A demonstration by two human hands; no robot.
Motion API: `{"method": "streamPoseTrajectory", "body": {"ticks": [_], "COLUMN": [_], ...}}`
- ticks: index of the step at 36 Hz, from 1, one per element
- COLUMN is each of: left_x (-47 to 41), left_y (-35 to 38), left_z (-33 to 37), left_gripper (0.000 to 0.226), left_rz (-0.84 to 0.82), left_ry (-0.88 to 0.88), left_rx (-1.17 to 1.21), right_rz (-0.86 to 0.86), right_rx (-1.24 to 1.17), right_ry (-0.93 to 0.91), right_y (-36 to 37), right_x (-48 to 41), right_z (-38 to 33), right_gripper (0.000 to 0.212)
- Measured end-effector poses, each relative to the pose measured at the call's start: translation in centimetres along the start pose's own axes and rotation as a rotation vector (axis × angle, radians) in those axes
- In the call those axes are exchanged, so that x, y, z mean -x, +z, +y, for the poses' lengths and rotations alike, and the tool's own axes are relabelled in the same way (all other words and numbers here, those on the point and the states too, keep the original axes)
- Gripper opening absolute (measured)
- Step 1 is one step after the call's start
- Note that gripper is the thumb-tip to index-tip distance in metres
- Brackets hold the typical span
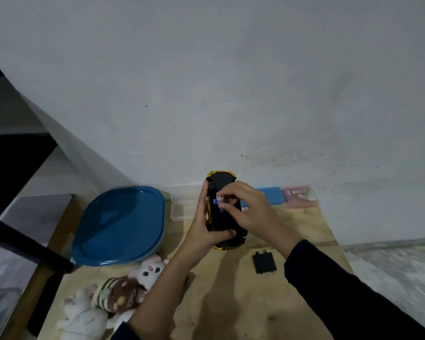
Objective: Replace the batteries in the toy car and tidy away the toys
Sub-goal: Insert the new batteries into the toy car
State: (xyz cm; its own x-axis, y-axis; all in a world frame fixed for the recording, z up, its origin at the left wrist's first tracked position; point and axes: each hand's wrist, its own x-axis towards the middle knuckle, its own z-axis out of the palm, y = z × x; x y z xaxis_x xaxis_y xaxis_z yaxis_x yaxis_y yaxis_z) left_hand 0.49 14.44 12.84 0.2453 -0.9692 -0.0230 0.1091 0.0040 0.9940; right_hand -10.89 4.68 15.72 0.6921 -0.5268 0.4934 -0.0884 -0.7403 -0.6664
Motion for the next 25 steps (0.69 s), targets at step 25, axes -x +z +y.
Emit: {"method": "streamPoseTrajectory", "body": {"ticks": [25], "left_x": [1.8], "left_y": [-2.3], "left_z": [1.2], "left_gripper": [0.109], "left_rz": [-0.077], "left_ry": [-0.013], "left_rx": [-0.105], "right_rz": [0.046], "right_rx": [0.292], "right_ry": [0.061], "right_y": [3.7], "right_x": [1.3], "right_z": [-3.1], "right_gripper": [0.02]}}
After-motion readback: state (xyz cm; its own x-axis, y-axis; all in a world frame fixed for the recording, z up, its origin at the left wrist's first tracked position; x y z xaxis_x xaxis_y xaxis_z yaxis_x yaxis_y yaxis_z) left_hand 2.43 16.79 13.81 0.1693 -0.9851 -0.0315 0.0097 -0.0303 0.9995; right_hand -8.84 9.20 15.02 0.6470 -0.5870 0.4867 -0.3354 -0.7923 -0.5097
